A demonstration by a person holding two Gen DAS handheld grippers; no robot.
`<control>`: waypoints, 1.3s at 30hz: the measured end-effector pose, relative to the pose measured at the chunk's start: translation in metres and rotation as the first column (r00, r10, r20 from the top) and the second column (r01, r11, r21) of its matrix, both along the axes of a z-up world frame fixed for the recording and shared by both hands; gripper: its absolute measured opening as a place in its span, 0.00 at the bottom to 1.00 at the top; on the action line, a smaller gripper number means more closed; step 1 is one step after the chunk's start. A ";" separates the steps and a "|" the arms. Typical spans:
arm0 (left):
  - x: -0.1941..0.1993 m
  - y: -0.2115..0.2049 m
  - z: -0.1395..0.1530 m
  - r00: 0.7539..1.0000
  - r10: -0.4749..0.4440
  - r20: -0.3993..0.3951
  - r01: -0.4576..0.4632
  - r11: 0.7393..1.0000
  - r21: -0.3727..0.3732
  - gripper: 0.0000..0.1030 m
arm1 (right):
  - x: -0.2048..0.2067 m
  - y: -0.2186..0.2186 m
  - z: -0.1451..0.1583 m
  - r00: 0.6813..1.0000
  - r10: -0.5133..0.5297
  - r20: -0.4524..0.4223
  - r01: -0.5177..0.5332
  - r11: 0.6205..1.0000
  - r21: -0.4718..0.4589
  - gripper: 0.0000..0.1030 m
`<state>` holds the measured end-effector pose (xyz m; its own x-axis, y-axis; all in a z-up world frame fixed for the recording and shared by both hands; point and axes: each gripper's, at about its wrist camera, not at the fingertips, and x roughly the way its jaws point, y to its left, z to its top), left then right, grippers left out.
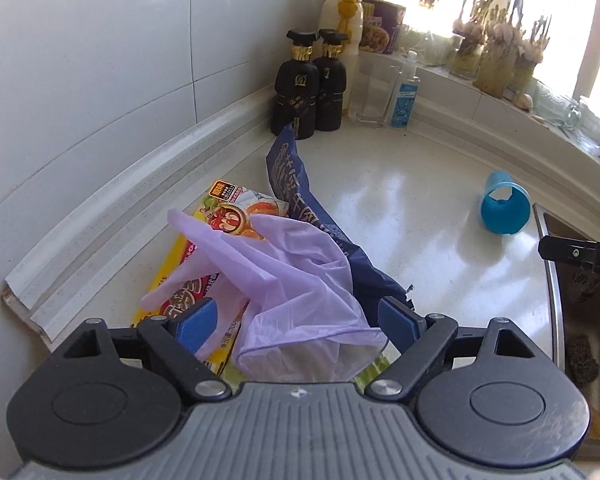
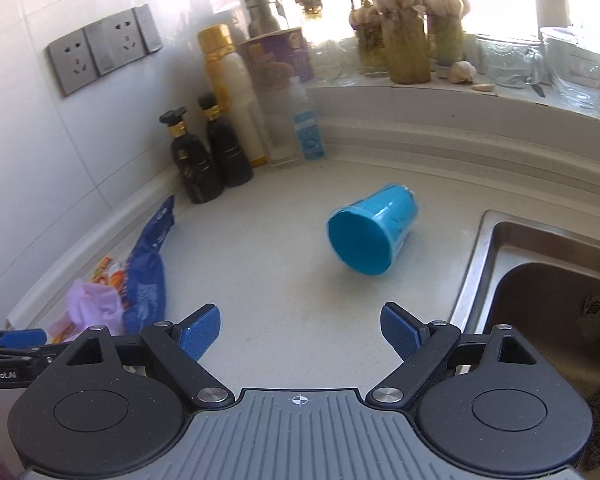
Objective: Collect trash
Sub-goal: 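Grasp the purple glove with the left tool while the right tool grasps the blue cup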
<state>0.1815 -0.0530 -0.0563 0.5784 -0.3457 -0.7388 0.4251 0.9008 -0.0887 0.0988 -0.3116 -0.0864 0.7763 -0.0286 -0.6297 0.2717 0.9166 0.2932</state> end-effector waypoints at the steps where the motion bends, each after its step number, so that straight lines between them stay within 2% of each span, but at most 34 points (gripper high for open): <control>1: 0.002 -0.002 -0.002 1.000 0.006 -0.004 -0.006 1.000 0.003 0.76 | 0.003 -0.006 -0.004 1.000 -0.013 0.002 0.013 1.000 -0.001 0.87; 7: 0.008 -0.015 -0.013 1.000 0.021 0.003 -0.021 0.999 0.036 0.53 | 0.024 -0.032 -0.022 0.998 -0.064 0.013 0.064 0.998 0.005 0.87; 12: 0.012 -0.017 -0.019 0.998 0.064 0.000 -0.064 0.997 0.033 0.42 | 0.040 -0.036 -0.029 0.997 -0.069 0.042 0.070 0.997 -0.022 0.87; 18: 0.013 -0.018 -0.023 0.996 0.091 0.006 -0.091 0.995 0.043 0.24 | 0.055 -0.042 -0.041 0.993 -0.108 0.040 0.110 0.993 -0.053 0.83; 20: 0.013 -0.017 -0.023 0.995 0.097 0.005 -0.097 0.994 0.042 0.18 | 0.058 -0.044 -0.045 0.992 -0.122 0.034 0.124 0.990 -0.061 0.78; 22: 0.014 -0.017 -0.023 0.995 0.100 0.003 -0.100 0.994 0.044 0.13 | 0.061 -0.045 -0.049 0.991 -0.135 0.025 0.136 0.989 -0.064 0.66; 23: 0.015 -0.017 -0.024 0.995 0.100 0.003 -0.100 0.994 0.047 0.11 | 0.063 -0.046 -0.050 0.990 -0.140 0.020 0.141 0.988 -0.064 0.63; 31: 0.016 -0.019 -0.022 0.994 0.108 0.015 -0.109 0.993 0.042 0.03 | 0.068 -0.049 -0.056 0.987 -0.160 0.011 0.161 0.984 -0.074 0.19; 36: 0.016 -0.020 -0.019 0.994 0.106 0.028 -0.107 0.994 0.029 0.02 | 0.068 -0.052 -0.056 0.986 -0.169 0.009 0.169 0.983 -0.069 0.06; 39: 0.014 -0.020 -0.014 0.994 0.103 0.040 -0.104 0.995 0.014 0.02 | 0.064 -0.052 -0.054 0.984 -0.177 0.015 0.178 0.982 -0.063 0.05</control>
